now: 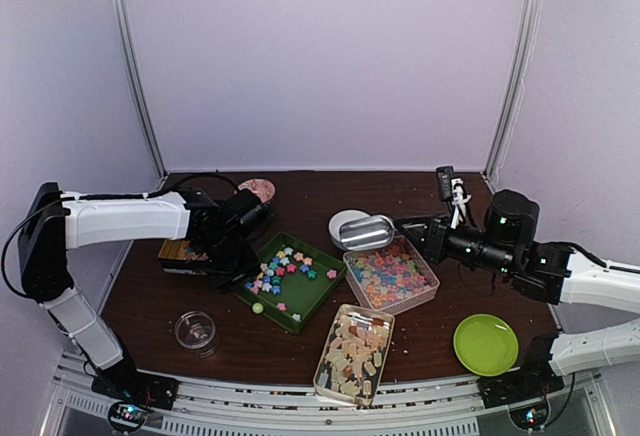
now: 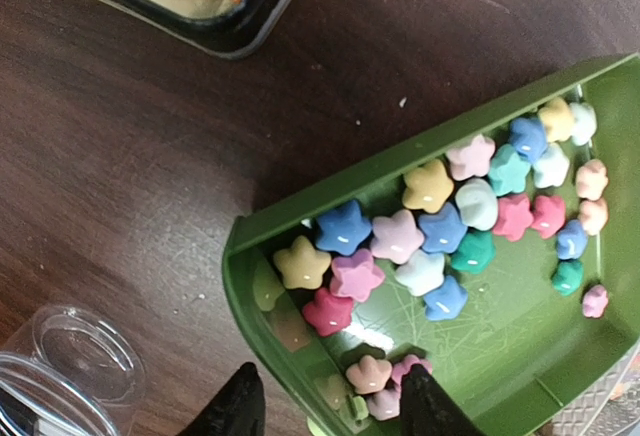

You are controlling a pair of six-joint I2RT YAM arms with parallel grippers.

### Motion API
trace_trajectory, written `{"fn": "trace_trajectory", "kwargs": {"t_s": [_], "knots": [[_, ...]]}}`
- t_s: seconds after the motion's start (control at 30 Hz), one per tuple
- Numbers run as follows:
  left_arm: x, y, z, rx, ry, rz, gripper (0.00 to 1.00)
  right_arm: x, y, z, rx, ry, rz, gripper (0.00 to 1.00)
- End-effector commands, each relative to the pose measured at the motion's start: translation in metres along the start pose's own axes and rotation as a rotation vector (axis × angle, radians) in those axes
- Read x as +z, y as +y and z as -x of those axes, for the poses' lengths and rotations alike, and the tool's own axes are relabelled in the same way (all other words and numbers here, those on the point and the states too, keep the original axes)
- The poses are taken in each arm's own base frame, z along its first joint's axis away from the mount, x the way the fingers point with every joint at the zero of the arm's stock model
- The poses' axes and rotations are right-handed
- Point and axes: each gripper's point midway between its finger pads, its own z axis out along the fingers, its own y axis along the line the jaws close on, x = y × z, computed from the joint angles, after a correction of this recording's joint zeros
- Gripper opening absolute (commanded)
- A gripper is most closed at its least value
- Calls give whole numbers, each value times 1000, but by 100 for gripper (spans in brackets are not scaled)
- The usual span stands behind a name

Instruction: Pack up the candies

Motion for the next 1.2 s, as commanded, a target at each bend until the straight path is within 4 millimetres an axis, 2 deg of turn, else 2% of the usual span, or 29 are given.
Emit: {"fn": "trace_trajectory", "kwargs": {"t_s": [0.0, 0.1, 0.27, 0.6, 0.93, 1.17], "knots": [[1, -9, -2, -10, 17, -9, 44, -4, 3, 4, -5, -20, 6, 0], [6, -9, -4, -10, 25, 4, 37, -5, 3, 5, -8, -19, 5, 0], [16, -6, -11, -12, 56, 22, 32, -6, 3, 5, -14, -18, 5, 0], [20, -6, -13, -23, 67, 31, 20, -8, 4, 7, -19, -25, 6, 0], [15, -5, -9, -41, 42, 22, 14, -9, 3, 7, -19, -26, 2, 0], [8, -3, 6, -41, -5, 34, 5, -11, 4, 8, -17, -30, 5, 0]]}}
